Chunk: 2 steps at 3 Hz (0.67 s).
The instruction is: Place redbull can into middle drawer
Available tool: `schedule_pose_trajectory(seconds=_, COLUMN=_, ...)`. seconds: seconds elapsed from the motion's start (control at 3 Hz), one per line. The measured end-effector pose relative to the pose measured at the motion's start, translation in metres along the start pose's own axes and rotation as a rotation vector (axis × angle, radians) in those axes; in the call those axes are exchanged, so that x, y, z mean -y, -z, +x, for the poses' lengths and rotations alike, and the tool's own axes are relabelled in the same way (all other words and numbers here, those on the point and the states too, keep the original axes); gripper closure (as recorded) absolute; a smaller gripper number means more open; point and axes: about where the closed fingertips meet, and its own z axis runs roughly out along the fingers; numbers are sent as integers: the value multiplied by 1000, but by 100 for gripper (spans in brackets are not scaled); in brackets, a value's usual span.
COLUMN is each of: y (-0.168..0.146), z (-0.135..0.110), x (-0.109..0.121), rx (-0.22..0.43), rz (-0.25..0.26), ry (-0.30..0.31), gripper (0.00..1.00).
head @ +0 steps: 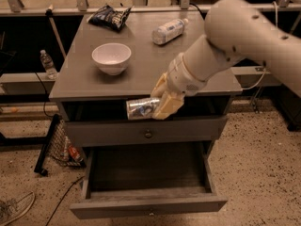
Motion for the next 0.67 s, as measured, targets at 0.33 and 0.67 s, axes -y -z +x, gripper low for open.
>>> schedule_pose_trajectory(seconds=0.33, y=-36, z=6, x=-19, rx=29, rz=-20, ry=-23, gripper=100)
schedule_pose_trajectory(seconds=0.67, y=-36, z=6, x=-19, rx=28, rz=-20, ry=-23, gripper=100)
